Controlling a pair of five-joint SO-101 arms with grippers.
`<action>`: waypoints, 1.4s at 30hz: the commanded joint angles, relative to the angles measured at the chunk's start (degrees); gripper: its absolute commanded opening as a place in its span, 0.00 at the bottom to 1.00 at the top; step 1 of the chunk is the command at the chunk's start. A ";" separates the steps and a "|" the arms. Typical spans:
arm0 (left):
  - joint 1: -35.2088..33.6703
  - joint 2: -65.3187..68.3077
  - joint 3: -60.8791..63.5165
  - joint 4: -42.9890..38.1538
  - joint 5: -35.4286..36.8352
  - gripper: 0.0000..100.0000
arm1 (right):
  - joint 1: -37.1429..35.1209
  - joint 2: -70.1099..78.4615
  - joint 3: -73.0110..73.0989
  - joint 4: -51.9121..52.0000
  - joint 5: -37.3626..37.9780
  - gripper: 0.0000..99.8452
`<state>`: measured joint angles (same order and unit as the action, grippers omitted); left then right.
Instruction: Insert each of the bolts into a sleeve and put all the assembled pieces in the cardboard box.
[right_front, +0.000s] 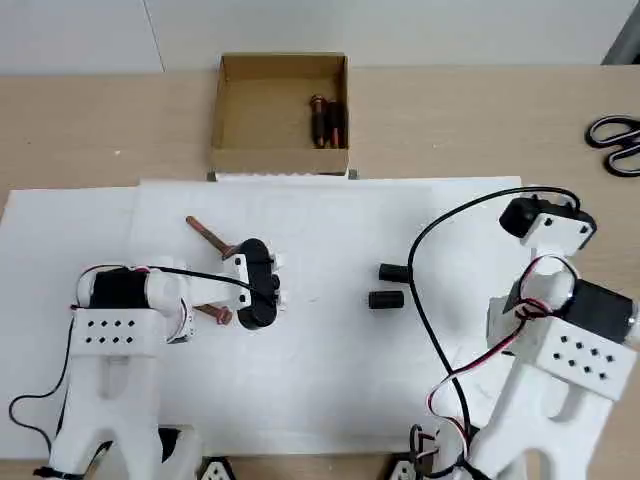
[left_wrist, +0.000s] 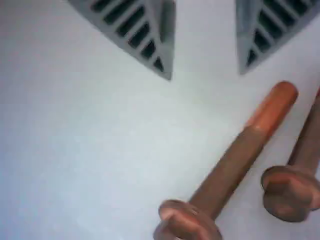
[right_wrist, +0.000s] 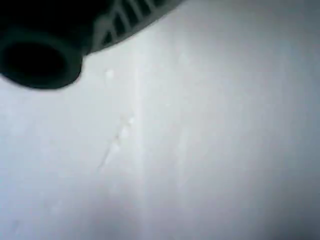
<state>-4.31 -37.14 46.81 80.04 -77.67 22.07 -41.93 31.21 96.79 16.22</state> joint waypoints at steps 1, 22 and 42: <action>0.09 0.00 1.89 -6.51 -12.66 0.09 | 0.66 -1.27 -0.18 -0.92 0.35 0.00; 2.20 19.78 -11.82 -4.13 -9.93 0.09 | 0.66 -1.19 -0.18 -1.01 0.70 0.00; 3.78 30.24 -25.01 14.59 -10.11 0.08 | 0.66 -1.45 1.76 -2.15 0.70 0.00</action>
<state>-0.88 -6.99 23.87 94.90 -77.67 22.07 -41.93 32.88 96.18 16.22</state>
